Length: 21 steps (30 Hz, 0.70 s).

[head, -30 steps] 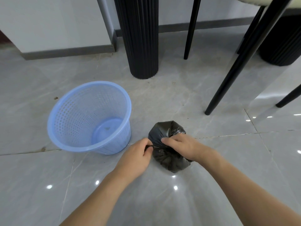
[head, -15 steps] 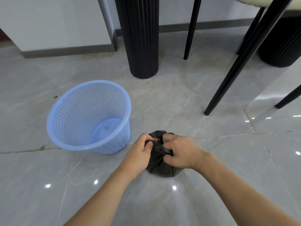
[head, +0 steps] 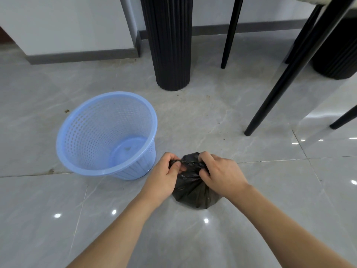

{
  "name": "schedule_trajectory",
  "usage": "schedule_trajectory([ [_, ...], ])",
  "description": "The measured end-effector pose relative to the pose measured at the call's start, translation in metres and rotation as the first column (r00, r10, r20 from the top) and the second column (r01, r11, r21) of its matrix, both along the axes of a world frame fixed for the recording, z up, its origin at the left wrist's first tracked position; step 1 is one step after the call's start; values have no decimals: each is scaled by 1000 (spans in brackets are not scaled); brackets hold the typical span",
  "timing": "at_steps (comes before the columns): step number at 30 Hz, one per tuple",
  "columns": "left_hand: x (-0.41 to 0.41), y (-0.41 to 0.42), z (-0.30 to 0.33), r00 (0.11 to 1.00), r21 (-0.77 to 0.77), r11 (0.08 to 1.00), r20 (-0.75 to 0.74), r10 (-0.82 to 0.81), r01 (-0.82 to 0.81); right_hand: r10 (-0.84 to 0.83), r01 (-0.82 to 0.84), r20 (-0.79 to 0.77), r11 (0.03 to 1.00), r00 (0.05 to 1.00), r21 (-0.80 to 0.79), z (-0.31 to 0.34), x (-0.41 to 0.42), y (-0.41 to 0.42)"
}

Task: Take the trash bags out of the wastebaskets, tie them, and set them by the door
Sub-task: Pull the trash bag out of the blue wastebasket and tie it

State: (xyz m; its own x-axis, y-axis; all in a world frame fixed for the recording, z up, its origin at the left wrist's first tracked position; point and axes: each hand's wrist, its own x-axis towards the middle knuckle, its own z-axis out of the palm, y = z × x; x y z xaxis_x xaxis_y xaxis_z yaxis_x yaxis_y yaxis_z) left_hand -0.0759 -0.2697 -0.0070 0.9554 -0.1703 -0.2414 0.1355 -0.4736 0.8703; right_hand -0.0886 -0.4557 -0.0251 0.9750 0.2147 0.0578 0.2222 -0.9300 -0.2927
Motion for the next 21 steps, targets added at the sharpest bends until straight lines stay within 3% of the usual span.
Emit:
schedule_trajectory([
  [2,2,-1,-1,999,66,998,35,0,-3,37,-34,56,998,998,-46,-1,1,0],
  [7,3,-3,-3,999,33,999,29,14,-15,188,-187,127,982,974,-20,1,1,-4],
  [13,6,-2,-4,996,-37,996,35,81,-80,175,-224,293,964,940,144,1,-4,-7],
  [18,9,-3,-6,995,-64,993,-37,97,-99,225,-306,422,943,878,133,-1,-4,-8],
  [21,9,-7,-10,990,-87,990,-93,107,-115,243,-326,416,935,876,139,-3,-5,-8],
])
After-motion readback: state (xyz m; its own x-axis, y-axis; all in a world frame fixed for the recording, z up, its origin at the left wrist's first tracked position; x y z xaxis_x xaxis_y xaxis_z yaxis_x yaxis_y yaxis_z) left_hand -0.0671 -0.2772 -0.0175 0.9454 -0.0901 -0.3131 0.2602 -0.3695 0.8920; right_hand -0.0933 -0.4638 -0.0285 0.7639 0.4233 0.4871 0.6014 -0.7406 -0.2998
